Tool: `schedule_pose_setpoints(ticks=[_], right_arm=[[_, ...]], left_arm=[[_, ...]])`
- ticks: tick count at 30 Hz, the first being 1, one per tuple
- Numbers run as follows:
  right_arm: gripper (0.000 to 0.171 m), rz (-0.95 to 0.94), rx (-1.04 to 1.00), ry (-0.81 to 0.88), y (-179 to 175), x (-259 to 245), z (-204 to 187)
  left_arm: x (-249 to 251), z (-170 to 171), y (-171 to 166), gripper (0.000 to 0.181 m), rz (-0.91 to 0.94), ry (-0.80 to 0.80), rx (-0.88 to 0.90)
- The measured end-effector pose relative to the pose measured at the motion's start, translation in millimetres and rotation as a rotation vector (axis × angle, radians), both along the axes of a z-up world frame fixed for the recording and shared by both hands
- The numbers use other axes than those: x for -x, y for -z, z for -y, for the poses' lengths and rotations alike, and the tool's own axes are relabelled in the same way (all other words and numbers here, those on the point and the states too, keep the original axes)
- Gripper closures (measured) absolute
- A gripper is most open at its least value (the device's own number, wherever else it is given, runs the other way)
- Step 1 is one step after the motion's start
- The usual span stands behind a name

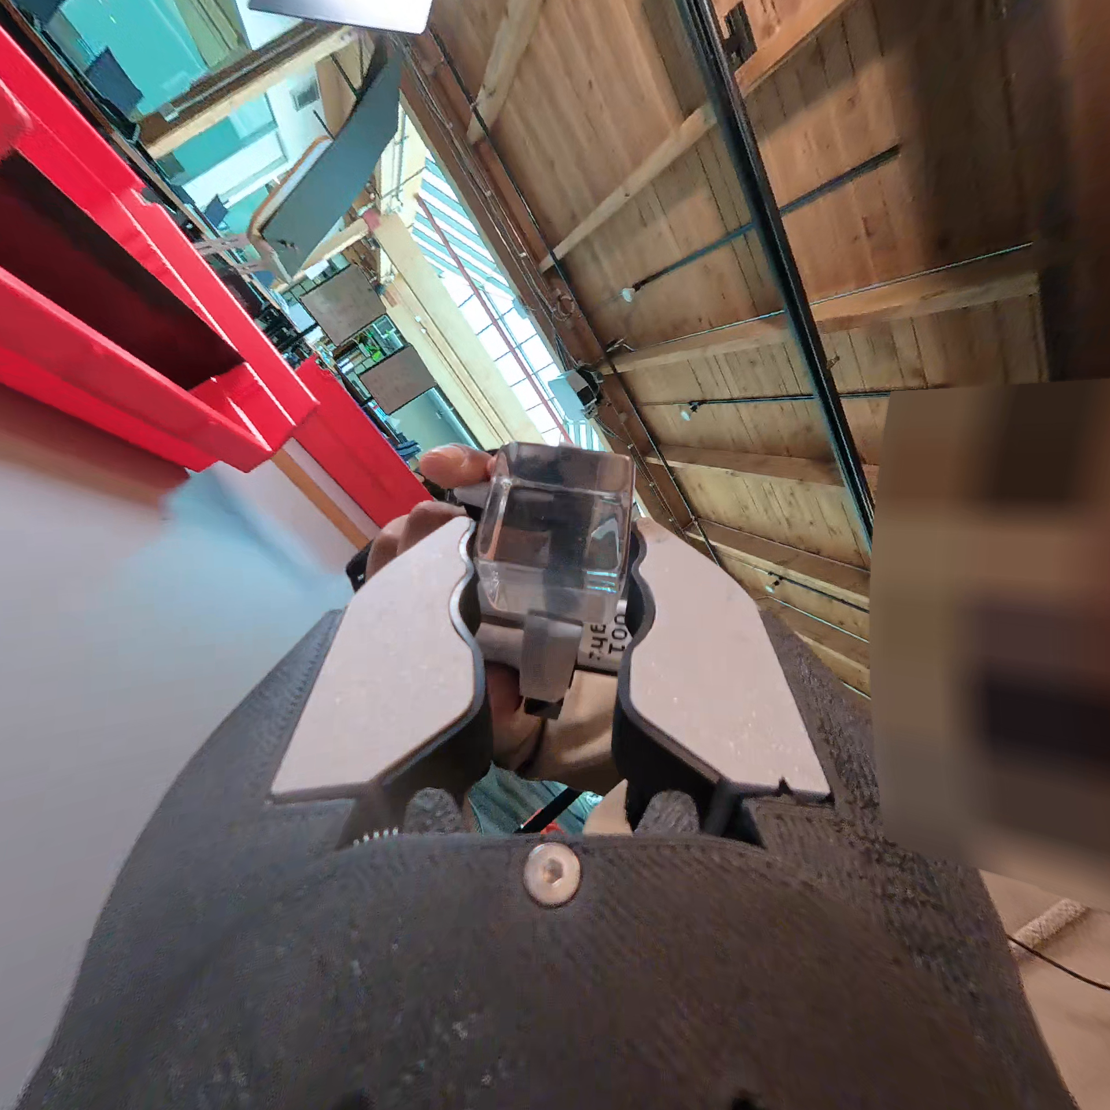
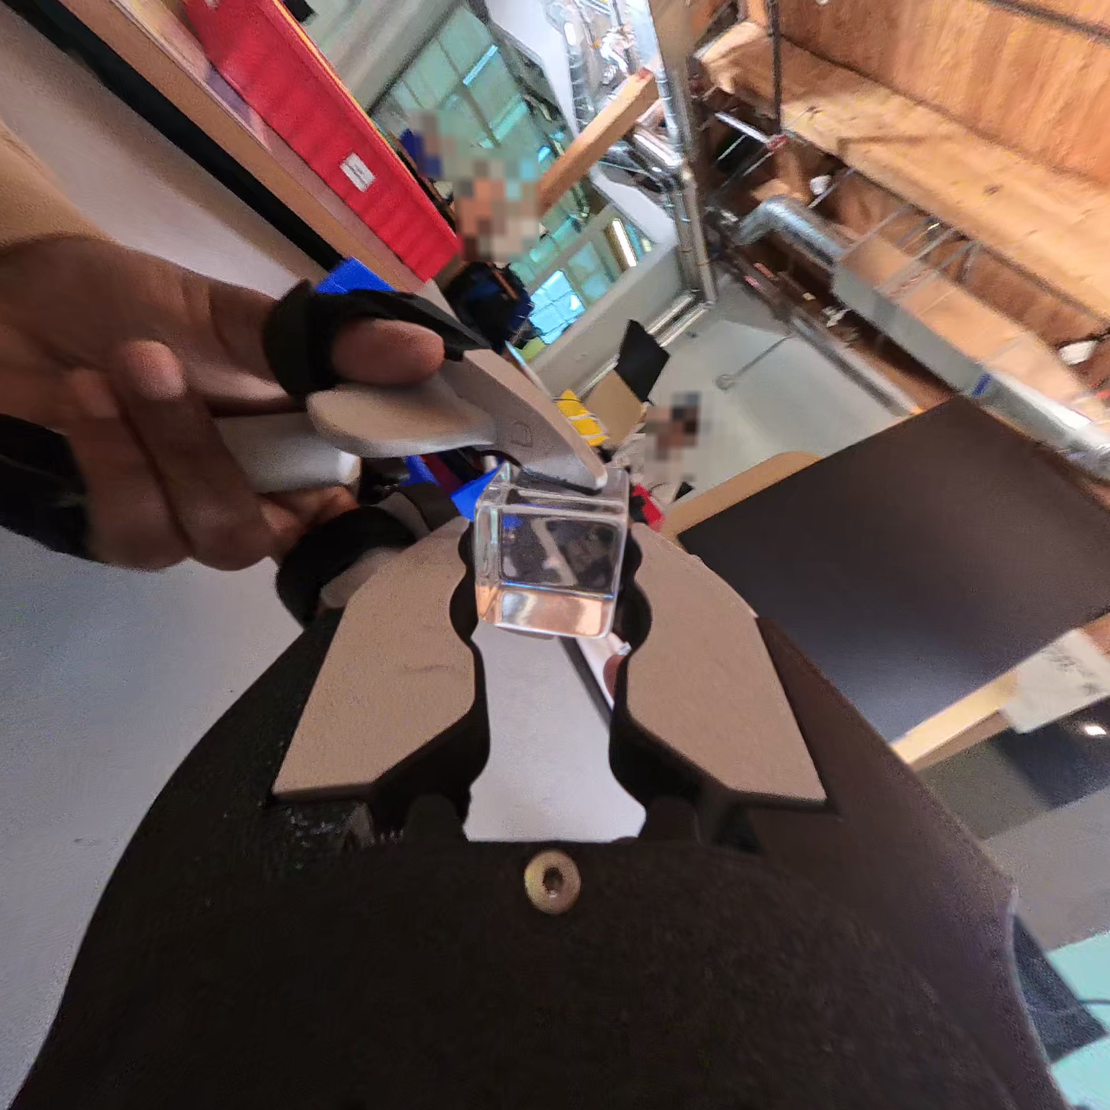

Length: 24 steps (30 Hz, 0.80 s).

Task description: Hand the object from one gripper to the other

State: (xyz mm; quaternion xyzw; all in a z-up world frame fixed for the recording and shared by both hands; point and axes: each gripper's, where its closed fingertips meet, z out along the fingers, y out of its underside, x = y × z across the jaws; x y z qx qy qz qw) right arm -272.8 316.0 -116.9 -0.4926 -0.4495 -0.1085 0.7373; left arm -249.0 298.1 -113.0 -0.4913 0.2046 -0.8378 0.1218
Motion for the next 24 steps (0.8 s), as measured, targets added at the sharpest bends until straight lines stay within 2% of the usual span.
schedule_pose_setpoints(ticks=[1, 3, 10, 14, 17, 18, 19, 20, 22, 24], right_arm=[[0.122, 0.012, -0.005, -0.013, -2, 0, 2], [0.126, -0.037, 0.139, -0.087, -1, -2, 3], [0.126, -0.359, 0.815, -0.23, 19, -24, -6], [0.127, -0.567, 1.214, -0.447, 27, -3, 14], [0.127, -0.614, 1.422, -0.513, 36, 4, 26], [0.127, -0.633, 1.474, -0.527, 38, 6, 29], [0.127, -0.648, 1.515, -0.533, 40, 7, 31], [0.127, -0.669, 1.542, -0.532, 41, 7, 30], [0.127, -0.708, 1.554, -0.532, 42, 7, 28], [0.127, -0.762, 1.52, -0.534, 36, 6, 21]], left_arm=[[0, 2, -1, 0.136, 0.001, 0.009, -0.01], [0, 6, 1, 0.134, -0.045, 0.018, -0.138], [10, -13, 27, 0.123, -0.308, -0.262, -0.983], [5, -3, 44, 0.115, -0.335, -0.334, -1.351], [5, 8, 39, 0.116, -0.28, -0.387, -1.521], [5, 12, 40, 0.12, -0.274, -0.39, -1.573], [4, 16, 42, 0.132, -0.27, -0.391, -1.622], [4, 17, 44, 0.134, -0.275, -0.407, -1.662], [3, 12, 46, 0.135, -0.304, -0.452, -1.693], [2, 8, 39, 0.135, -0.31, -0.505, -1.642]])
